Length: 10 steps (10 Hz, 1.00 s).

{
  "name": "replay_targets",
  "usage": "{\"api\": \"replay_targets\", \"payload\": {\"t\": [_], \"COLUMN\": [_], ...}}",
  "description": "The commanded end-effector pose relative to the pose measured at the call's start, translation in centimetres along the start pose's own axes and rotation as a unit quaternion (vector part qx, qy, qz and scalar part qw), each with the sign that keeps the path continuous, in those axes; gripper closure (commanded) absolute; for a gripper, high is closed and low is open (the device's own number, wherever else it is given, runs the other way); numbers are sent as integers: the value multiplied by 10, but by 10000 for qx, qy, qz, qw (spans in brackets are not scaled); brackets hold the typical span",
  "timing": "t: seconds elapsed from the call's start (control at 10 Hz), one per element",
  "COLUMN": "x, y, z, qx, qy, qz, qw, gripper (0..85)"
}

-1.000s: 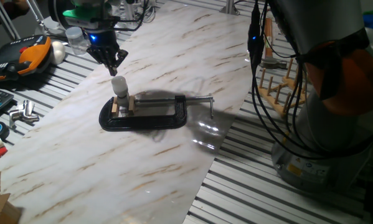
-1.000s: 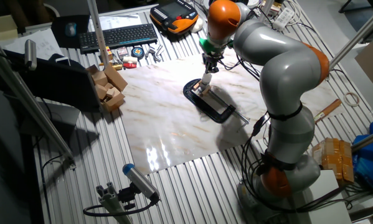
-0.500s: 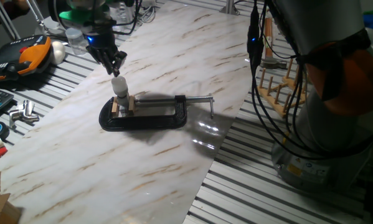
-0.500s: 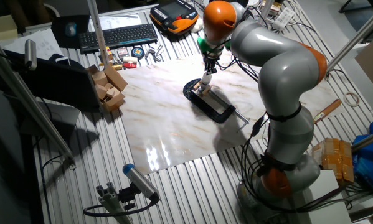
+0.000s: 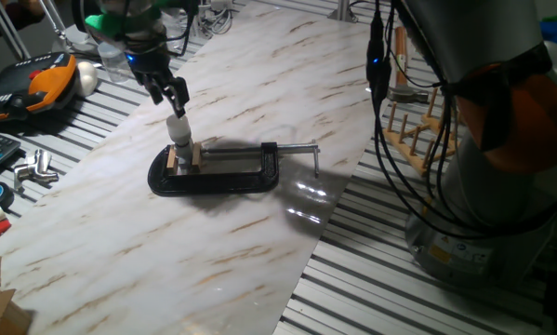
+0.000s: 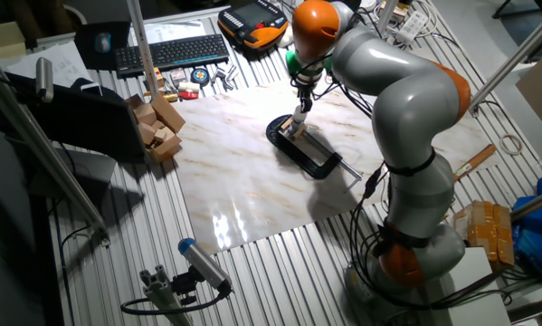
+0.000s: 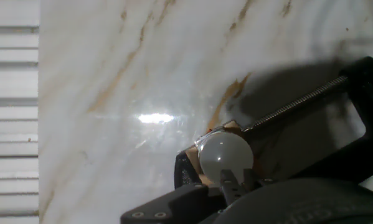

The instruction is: Take out the light bulb by rotating it

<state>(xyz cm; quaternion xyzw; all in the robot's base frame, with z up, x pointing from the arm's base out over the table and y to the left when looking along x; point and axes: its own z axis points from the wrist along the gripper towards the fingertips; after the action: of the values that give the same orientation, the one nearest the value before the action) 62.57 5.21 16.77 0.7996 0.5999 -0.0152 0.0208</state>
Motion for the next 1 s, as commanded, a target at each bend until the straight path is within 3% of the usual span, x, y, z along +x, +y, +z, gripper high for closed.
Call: {"api": "replay_targets", "payload": {"t": [0.0,0.2,0.6,0.9], "x": [0,0,-1,-1], "y": [0,-1,-2,-2], "z": [0,1,0,-1], "qx": [282,321,147,202], "qy": [-81,-107,-80,-100], "qz": [4538,4536,4542,4541], "qw": [8906,8905,8908,8907], "gripper": [170,170,170,170]}}
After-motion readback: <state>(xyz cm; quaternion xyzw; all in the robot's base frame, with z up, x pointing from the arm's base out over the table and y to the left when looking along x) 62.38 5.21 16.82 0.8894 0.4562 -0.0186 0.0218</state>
